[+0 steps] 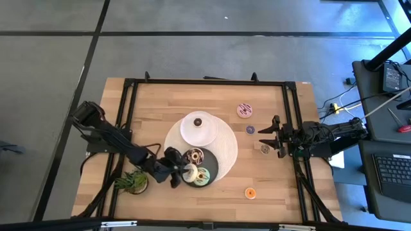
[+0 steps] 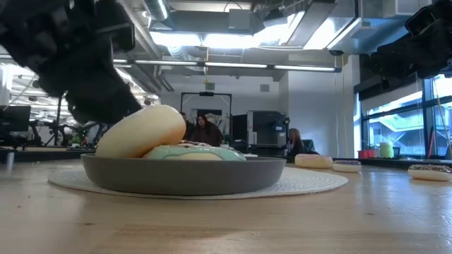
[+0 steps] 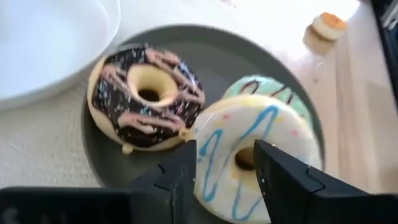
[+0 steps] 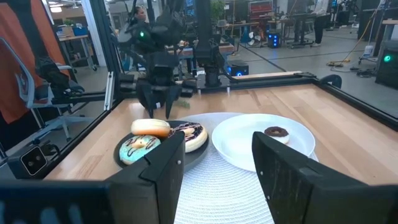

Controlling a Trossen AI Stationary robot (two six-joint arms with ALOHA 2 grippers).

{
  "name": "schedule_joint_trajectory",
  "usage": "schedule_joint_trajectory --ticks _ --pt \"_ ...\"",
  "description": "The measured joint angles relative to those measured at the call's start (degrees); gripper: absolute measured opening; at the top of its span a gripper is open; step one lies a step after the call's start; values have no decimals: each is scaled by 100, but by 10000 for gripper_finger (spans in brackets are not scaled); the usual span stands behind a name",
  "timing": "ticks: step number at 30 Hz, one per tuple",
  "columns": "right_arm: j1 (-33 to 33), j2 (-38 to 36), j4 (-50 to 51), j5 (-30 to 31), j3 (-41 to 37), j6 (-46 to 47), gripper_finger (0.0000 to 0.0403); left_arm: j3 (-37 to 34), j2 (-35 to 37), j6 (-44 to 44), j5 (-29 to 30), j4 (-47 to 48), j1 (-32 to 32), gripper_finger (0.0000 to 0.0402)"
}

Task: Pick & Place donuts
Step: Put the large pink donut on the black plate

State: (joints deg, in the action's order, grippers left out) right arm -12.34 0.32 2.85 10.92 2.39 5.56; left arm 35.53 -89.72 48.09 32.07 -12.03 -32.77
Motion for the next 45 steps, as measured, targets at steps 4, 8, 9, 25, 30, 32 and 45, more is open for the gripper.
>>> schedule_joint_trajectory --ticks 4,8,9,25,30,32,45 --pt "0 0 2 0 0 -23 188 0 332 -180 109 82 0 153" --pt "0 0 2 0 0 -26 188 0 646 -240 619 223 -14 153" --pt "0 0 0 0 0 -26 188 0 711 -304 799 252 -19 154" --pt "17 82 -40 1408 29 177 188 -181 1060 -1531 85 -649 446 149" --pt "250 524 -37 1904 224 534 188 -799 1757 -2988 -1195 -1909 994 152" --pt "395 796 -35 1905 341 810 188 -1102 2107 -3301 -1443 -2081 1242 152" --pt "1672 3430 392 1447 1692 1417 188 -1883 2842 -3718 -1307 -2175 1971 152"
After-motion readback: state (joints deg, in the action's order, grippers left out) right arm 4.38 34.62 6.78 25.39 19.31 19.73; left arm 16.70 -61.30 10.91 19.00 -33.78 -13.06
